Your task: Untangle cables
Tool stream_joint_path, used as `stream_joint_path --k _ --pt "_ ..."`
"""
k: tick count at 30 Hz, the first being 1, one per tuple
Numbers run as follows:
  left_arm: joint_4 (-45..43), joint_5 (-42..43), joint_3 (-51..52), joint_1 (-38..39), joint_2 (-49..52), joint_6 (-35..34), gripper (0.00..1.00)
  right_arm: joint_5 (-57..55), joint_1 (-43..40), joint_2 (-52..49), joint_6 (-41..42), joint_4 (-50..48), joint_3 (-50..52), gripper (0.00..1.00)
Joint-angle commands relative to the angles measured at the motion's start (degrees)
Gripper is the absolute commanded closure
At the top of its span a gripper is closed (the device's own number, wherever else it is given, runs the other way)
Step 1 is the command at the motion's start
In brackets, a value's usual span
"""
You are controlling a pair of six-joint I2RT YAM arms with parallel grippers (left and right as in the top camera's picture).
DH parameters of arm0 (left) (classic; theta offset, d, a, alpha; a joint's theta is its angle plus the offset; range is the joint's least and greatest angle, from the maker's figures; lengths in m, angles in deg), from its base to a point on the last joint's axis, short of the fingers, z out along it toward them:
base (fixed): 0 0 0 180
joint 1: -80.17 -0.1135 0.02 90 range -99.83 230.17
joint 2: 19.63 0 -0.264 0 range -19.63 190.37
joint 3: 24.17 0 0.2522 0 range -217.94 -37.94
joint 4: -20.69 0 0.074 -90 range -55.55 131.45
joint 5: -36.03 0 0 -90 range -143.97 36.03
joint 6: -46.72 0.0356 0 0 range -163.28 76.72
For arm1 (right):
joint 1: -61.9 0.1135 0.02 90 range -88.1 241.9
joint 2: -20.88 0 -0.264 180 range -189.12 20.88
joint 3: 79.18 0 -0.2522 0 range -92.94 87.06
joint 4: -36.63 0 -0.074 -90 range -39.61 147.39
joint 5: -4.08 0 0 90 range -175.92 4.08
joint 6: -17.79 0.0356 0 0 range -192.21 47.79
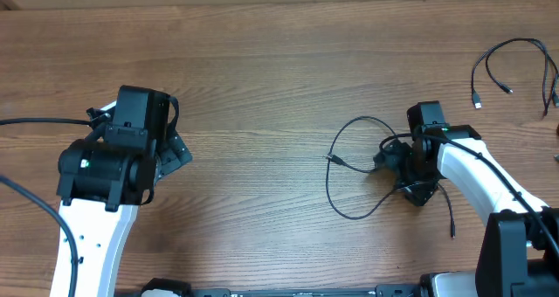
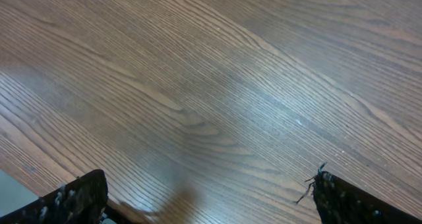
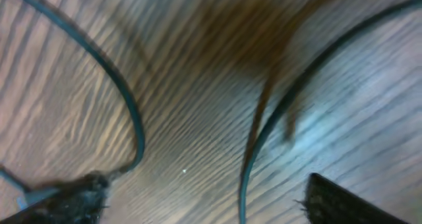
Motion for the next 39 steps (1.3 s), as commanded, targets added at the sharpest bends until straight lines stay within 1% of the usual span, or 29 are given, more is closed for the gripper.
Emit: stream_joint_path --k 1,5,7,27,35,37,39 --pt "0.02 -0.35 -0.72 -0.31 1.92 -1.38 0.0 -4.2 1.68 0.76 11.26 1.84 -0.87 0.0" --pt "0.11 -0.39 -0.72 -0.33 3.63 -1.36 0.0 -9.09 3.39 0.96 21.84 7.08 -0.87 0.0" --pt "0.11 -0.39 -0.72 -0.33 4.61 -1.36 0.0 -10.51 3.96 1.11 23.85 8.15 -0.87 0.0" --pt "-0.13 -0.37 -0.72 -0.28 13.6 -1.38 0.0 -11.26 4.22 0.9 23.76 4.9 -0.04 0.0" --pt "-0.04 1.46 -0.72 -0.28 14.6 -1.29 0.0 -11.76 4.22 0.9 23.76 -1.05 5.7 0.0" --pt "0.2 1.68 -0.76 -0.28 14.47 1.7 0.01 -11.61 4.22 0.9 23.76 -2.89 7.08 0.0" --pt "-0.96 2.01 -0.79 -0.31 14.1 1.2 0.0 -11.63 4.22 0.9 23.74 -4.22 8.44 0.0"
